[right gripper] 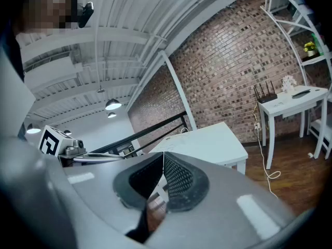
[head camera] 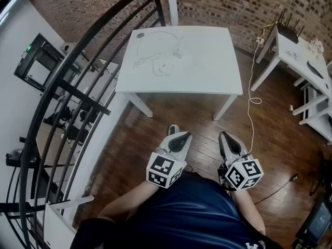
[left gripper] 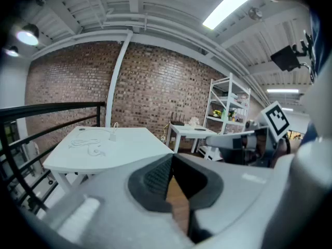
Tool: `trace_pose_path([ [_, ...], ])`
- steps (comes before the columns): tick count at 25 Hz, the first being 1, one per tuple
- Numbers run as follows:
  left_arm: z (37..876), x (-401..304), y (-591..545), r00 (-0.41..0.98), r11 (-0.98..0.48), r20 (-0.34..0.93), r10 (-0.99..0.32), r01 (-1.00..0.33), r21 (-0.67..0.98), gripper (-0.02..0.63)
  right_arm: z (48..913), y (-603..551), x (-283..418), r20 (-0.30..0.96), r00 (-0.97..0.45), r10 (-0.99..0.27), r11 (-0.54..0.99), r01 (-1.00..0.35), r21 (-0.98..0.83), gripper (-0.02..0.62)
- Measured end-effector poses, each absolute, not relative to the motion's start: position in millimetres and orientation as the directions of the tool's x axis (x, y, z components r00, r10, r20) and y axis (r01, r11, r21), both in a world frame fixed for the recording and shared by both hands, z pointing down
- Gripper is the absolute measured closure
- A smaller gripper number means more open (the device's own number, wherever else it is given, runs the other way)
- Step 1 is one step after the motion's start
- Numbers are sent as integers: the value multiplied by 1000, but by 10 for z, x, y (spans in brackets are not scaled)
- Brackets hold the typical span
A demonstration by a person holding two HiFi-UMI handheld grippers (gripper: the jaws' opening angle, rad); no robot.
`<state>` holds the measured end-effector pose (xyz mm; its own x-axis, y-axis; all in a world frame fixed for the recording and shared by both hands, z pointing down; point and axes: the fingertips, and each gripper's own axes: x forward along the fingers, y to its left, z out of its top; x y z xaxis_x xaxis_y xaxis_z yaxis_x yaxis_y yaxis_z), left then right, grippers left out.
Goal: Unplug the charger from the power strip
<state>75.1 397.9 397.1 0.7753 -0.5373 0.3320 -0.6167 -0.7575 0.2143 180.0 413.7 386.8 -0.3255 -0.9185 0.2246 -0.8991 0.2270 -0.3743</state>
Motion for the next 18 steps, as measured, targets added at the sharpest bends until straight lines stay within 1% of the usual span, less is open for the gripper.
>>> trace_pose_path([
  [8, 4078, 888, 2809, 832, -814, 280, -478, -540, 214, 600, 3904, 3067, 2174, 258, -183, -949, 89, -937, -338, 583],
  [12, 4154, 774, 1953, 839, -819, 271, -472, -531, 218, 600, 3925, 2323, 2158, 299, -178, -937, 86, -951, -296, 584],
  [15, 4377, 597, 1244, 821, -803, 312, -477, -552, 225, 600, 4011, 1717, 2086, 347, -193, -918, 97, -957, -274, 583],
  [16, 4465, 548, 1034, 816, -800, 333, -473, -556, 225, 588, 4026, 1532, 2063, 368, -196, -909, 100, -959, -263, 583],
  [17, 4554, 503, 841, 810, -798, 354, -467, -559, 226, 529, 4042, 1357, 2037, 389, -198, -900, 104, -963, -248, 583],
  [18, 4646, 454, 659, 803, -795, 375, -462, -563, 225, 493, 4064, 1186, 2007, 408, -200, -891, 111, -967, -231, 583],
])
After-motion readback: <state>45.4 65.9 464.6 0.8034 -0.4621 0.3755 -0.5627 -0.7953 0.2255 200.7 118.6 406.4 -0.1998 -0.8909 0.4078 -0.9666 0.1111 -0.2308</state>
